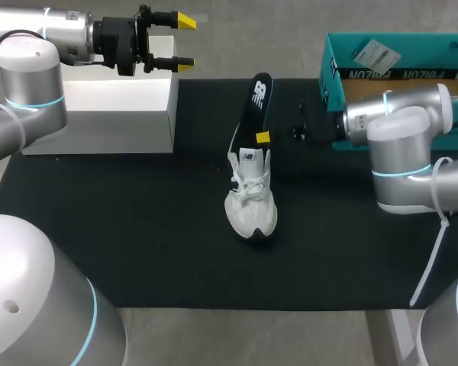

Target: Take the shoe out of the shoebox, open the shoe tongue, remove and reinsert the insole, then place the shoe into the shoebox

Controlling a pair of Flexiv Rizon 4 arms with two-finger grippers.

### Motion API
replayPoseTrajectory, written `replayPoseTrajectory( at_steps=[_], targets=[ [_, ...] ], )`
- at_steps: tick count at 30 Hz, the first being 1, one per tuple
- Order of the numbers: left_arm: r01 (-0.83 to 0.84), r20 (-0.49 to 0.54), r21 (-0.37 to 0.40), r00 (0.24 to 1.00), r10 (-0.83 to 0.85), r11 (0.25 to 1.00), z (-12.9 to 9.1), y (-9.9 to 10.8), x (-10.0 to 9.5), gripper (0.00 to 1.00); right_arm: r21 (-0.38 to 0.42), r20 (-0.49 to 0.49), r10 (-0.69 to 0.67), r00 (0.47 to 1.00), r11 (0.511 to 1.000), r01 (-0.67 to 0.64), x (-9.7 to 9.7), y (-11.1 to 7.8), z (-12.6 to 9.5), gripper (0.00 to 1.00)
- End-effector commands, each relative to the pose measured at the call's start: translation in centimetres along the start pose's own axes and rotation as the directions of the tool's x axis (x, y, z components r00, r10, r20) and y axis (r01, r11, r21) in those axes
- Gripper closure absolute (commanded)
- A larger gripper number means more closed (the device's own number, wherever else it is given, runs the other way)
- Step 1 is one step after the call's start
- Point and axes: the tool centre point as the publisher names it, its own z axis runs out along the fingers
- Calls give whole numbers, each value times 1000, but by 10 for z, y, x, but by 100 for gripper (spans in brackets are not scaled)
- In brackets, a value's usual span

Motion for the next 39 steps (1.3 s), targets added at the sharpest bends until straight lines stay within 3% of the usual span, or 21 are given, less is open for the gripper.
replayPoseTrajectory(
  at_steps=[1, 8, 10, 13, 16, 24, 28, 39],
  targets=[
    [-2, -2, 0, 1000, 2, 1000, 0, 0, 0, 0, 19, 6, 11, 1000, 1000, -11, 4, -6, 1, 100],
    [-2, -2, 0, 1000, 2, 1000, 0, 0, 0, 0, 50, 7, 29, 1000, 998, -30, 4, -7, -2, 100],
    [-2, -2, 0, 1000, 2, 1000, 0, 0, 0, 0, 45, 10, 11, 1000, 999, -12, 4, 2, -5, 66],
    [-2, -2, 0, 1000, 2, 1000, 0, 0, 0, 0, 44, 8, -16, 1000, 999, 16, 1, 16, -7, 56],
    [-2, -2, 0, 1000, 2, 1000, 0, 0, 0, 0, 49, 0, -33, 999, 998, 33, -1, 27, -7, 53],
    [-2, -2, 0, 1000, 2, 1000, 0, 0, 0, 0, 63, -13, -48, 999, 997, 49, -6, 38, -4, 66],
    [-2, -2, 0, 1000, 2, 1000, 0, 0, 0, 0, 63, -16, -45, 999, 997, 46, -6, 37, -3, 100],
    [-2, -2, 0, 1000, 2, 1000, 0, 0, 0, 0, 139, -11, -14, 1000, 990, 16, -7, 21, -5, 100]
  ],
)
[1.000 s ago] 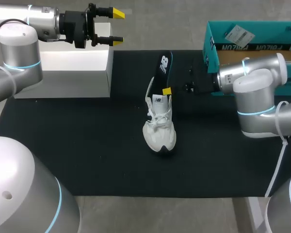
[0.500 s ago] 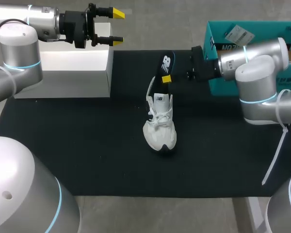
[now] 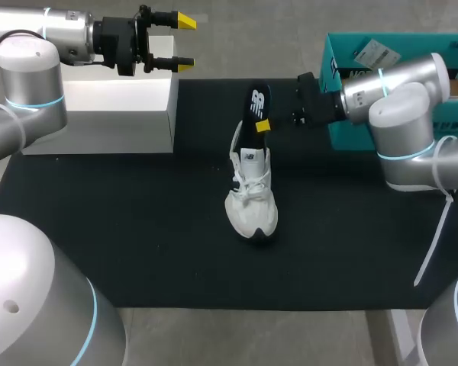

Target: Take the shoe out of the shoebox, open the shoe tongue, remove and reinsert the insole, then place the shoe into the shoebox

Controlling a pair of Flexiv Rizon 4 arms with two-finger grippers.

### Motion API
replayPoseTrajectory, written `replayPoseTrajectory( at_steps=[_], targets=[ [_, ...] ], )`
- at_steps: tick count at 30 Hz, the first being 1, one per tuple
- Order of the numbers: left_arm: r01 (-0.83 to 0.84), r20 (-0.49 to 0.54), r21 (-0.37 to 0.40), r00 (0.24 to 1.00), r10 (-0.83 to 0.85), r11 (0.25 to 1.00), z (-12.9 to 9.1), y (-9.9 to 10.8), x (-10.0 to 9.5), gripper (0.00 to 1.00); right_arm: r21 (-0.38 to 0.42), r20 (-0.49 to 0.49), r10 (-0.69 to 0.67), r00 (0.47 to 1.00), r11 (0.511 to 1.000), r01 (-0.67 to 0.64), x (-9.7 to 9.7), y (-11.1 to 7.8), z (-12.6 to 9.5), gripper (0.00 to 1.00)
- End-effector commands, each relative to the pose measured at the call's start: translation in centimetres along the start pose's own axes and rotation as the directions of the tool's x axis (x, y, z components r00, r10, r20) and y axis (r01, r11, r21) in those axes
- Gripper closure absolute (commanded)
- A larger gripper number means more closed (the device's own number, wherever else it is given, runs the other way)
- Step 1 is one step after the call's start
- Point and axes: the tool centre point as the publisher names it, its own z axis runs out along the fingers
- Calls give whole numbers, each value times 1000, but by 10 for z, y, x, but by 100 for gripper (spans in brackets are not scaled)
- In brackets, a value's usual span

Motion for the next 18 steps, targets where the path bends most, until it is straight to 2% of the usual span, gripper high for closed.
replayPoseTrajectory(
  at_steps=[1, 18],
  targets=[
    [-2, -2, 0, 1000, 2, 1000, 0, 0, 0, 0, 45, 0, 8, 1000, 999, -8, 0, -4, -1, 100],
    [-2, -2, 0, 1000, 2, 1000, 0, 0, 0, 0, 114, -58, 95, 994, 990, -88, 10, -38, 17, 100]
  ],
)
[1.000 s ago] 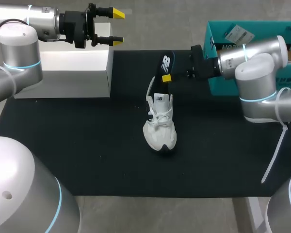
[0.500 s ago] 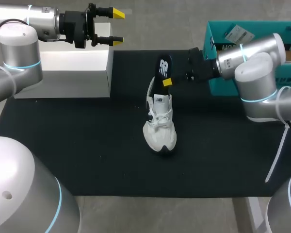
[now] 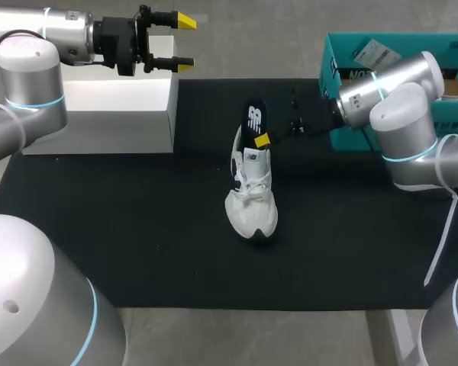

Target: Take the shoe out of the shoebox, open the shoe tongue, remove and reinsert the insole, then place the shoe into the shoebox

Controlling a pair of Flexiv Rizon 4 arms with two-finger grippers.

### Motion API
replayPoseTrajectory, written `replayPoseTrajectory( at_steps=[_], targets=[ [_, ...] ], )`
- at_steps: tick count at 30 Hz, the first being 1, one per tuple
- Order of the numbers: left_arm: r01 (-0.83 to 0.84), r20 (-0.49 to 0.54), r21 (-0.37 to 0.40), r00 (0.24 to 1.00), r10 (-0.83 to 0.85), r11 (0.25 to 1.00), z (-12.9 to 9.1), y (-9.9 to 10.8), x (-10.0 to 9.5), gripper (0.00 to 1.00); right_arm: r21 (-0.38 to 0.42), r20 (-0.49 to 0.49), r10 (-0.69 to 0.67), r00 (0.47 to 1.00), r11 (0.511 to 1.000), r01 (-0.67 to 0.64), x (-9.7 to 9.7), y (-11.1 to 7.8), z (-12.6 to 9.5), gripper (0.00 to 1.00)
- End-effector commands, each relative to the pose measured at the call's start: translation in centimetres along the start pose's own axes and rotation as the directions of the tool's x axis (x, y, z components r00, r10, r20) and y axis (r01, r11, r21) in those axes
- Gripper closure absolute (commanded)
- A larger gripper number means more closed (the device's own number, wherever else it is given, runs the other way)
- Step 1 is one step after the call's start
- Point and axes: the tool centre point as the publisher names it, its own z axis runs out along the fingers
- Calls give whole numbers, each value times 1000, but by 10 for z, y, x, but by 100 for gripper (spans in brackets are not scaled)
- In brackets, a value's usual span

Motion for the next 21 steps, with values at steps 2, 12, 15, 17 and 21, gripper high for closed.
replayPoseTrajectory(
  at_steps=[2, 12, 15, 17, 21],
  targets=[
    [-2, -2, 0, 1000, 2, 1000, 0, 0, 0, 0, 18, -22, 26, 999, 1000, -26, 1, -8, 11, 100],
    [-2, -2, 0, 1000, 2, 1000, 0, 0, 0, 0, 15, 30, -17, 999, 1000, 17, -9, 22, -9, 30],
    [-2, -2, 0, 1000, 2, 1000, 0, 0, 0, 0, 14, 34, -28, 999, 1000, 28, -11, 30, -11, 52],
    [-2, -2, 0, 1000, 2, 1000, 0, 0, 0, 0, 10, 33, -33, 999, 999, 33, -12, 32, -11, 59],
    [-2, -2, 0, 1000, 2, 1000, 0, 0, 0, 0, 2, 30, -32, 999, 1000, 32, -14, 32, -8, 95]
  ],
)
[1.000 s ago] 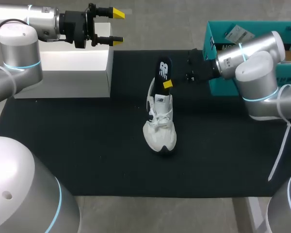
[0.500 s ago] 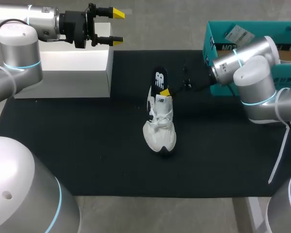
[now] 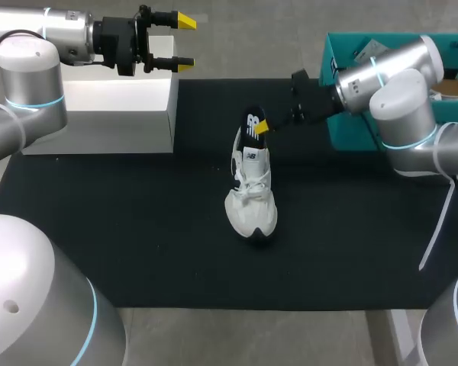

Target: Take the shoe out of the shoebox, open the shoe tongue, remove and reinsert the insole, then place the shoe into the shoebox

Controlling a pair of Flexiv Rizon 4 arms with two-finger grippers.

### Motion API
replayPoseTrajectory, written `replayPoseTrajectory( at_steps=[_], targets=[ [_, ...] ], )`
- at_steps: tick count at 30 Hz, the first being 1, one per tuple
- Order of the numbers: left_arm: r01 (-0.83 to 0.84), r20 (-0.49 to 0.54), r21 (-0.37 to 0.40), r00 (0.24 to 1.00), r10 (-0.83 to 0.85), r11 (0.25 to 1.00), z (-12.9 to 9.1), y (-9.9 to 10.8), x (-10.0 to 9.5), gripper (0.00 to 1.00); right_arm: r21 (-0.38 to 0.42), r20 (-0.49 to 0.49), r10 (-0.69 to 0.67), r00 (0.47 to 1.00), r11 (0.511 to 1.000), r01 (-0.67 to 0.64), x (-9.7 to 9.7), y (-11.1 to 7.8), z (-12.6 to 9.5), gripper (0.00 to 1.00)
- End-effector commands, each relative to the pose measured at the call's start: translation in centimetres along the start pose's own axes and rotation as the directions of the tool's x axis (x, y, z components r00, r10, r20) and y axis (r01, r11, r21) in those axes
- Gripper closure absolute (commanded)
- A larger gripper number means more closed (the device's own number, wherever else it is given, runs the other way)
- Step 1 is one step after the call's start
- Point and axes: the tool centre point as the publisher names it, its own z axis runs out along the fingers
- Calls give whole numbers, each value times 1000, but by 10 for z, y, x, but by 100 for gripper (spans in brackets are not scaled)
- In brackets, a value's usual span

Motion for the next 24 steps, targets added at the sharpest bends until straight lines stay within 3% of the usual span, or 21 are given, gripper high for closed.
replayPoseTrajectory(
  at_steps=[1, 15, 24],
  targets=[
    [-2, -2, 0, 1000, 2, 1000, 0, 0, 0, 0, 0, -5, 6, 1000, 1000, -6, -4, -1, 7, 100],
    [-2, -2, 0, 1000, 2, 1000, 0, 0, 0, 0, 44, -34, 89, 995, 995, -87, 10, -34, 26, 100],
    [-2, -2, 0, 1000, 2, 1000, 0, 0, 0, 0, 77, -52, 119, 991, 990, -115, 13, -43, 34, 100]
  ],
)
